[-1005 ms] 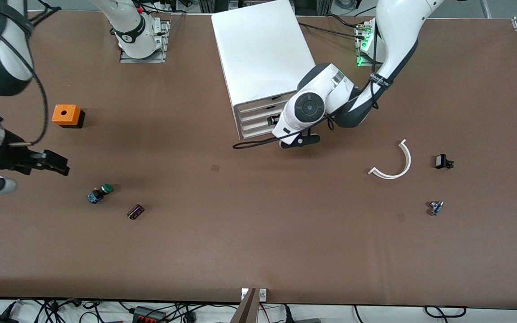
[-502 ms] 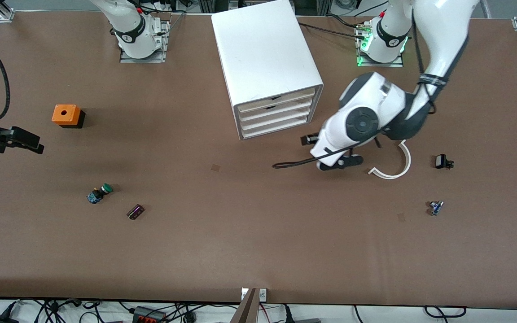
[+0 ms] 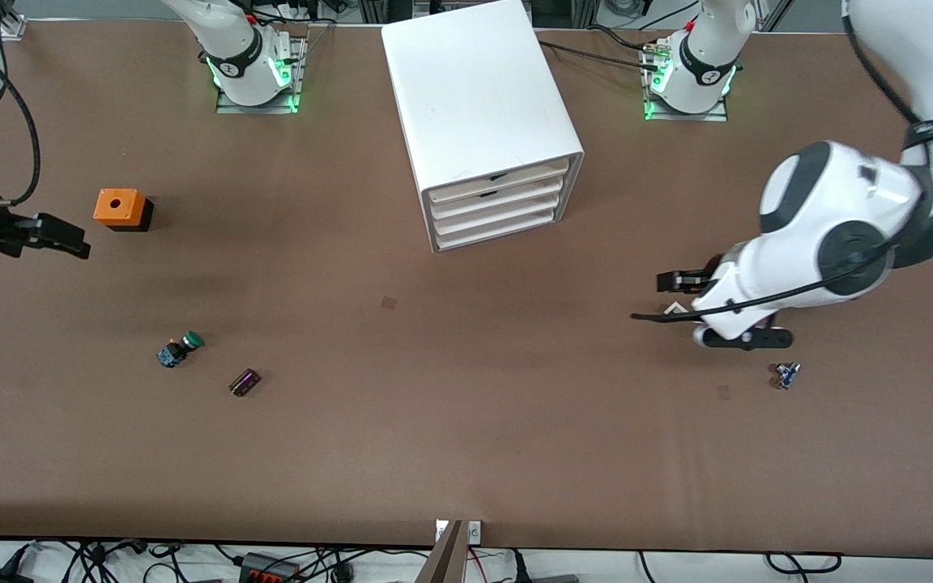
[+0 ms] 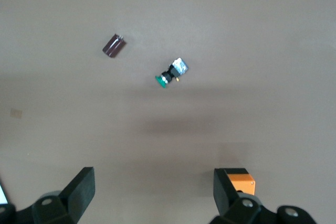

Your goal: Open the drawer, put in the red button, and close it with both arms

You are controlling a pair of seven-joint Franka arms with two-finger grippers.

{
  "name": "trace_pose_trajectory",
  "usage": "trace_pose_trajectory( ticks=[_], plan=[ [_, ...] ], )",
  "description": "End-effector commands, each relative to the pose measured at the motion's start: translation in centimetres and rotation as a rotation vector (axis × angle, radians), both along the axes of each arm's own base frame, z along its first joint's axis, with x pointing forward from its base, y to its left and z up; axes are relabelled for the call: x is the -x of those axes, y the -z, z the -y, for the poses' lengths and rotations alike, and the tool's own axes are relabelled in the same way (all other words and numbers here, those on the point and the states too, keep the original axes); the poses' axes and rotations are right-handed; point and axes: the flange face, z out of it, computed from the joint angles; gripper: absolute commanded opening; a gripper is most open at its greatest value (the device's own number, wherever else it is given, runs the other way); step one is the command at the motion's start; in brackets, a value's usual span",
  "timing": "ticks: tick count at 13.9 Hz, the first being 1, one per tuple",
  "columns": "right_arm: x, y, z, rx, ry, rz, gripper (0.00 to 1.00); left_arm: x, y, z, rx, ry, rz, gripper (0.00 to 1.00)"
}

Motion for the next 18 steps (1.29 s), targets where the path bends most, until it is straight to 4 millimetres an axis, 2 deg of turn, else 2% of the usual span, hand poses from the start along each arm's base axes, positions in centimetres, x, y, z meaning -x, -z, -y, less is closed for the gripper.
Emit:
trace_pose_trajectory(
  ticks=[1,2,3,5,7,8,10,12,14,17,18],
  plan=[
    [3.8,-0.3,-0.2,0.012,-0.001,0.006,1.00,0.8,-4.8,-2.6,-0.015,0.102,0.006,1.00],
    [4.2,0.2,-0.2,0.011,-0.003,-0.004,1.00,0.8,-5.8,-3.8,-0.011,0.106,0.002,1.00],
    [4.4,0.3,-0.2,0.011,-0.003,-0.007,1.00,1.6,-7.8,-4.5,-0.018,0.126,0.024,1.00],
    [4.4,0.3,0.0,0.012,-0.006,-0.005,1.00,3.2,-10.9,-4.0,-0.043,0.161,0.047,1.00],
    [4.1,0.3,-0.2,0.017,-0.014,0.030,1.00,4.4,-13.8,-4.9,-0.074,0.126,0.085,1.00],
    [4.0,0.2,-0.3,0.017,-0.016,0.043,1.00,4.8,-14.5,-5.0,-0.048,0.097,0.093,1.00],
    [4.0,-0.1,-0.2,0.016,-0.010,0.046,1.00,5.8,-15.1,-7.7,0.003,0.037,0.125,1.00],
    [4.0,-0.2,-0.2,0.016,-0.006,0.044,1.00,8.1,-15.3,-10.1,0.009,0.120,0.208,1.00],
    [3.9,-0.1,-0.3,0.013,-0.003,0.043,1.00,9.5,-15.7,-9.8,0.006,0.155,0.250,1.00],
    [3.9,-0.2,-0.1,0.007,0.005,0.042,1.00,9.6,-16.2,-10.0,0.004,0.171,0.266,1.00],
    [3.9,-0.2,-0.1,0.007,0.005,0.042,1.00,10.1,-17.2,-10.0,-0.003,0.189,0.281,1.00]
  ],
)
